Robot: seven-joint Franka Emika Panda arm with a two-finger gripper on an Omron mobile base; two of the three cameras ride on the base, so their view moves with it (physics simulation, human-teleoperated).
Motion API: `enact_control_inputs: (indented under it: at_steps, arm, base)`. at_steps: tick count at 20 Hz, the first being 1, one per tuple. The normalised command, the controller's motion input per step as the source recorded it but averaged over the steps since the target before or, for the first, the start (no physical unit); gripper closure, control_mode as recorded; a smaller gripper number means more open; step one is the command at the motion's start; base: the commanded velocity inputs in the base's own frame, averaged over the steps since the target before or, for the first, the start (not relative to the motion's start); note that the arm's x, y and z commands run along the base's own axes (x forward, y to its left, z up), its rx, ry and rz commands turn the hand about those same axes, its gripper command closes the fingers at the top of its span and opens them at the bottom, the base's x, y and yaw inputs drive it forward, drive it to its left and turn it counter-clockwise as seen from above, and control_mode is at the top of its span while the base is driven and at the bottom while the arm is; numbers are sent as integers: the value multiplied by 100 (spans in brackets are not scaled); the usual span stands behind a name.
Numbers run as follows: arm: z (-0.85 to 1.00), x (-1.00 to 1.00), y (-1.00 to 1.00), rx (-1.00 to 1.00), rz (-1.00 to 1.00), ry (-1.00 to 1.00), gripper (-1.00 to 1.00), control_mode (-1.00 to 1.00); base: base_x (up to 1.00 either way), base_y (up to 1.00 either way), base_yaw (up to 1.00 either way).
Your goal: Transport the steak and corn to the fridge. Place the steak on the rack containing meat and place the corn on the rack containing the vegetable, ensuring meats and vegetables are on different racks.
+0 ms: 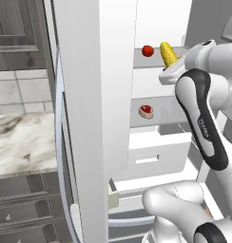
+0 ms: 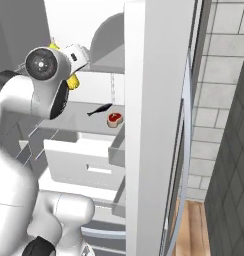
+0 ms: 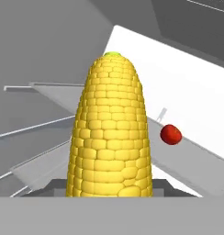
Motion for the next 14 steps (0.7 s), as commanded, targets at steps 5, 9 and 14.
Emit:
enact_control_inputs:
  at_steps: [5,9,14]
  arm:
    - [3,98,0,1,2,5,100,-100]
    - [0,100,9,0,0,13,100,-100]
    - [0,95,17,0,-1,5,100,-100]
  base:
    - [0,0,0]
    - [0,0,0]
    - [0,0,0]
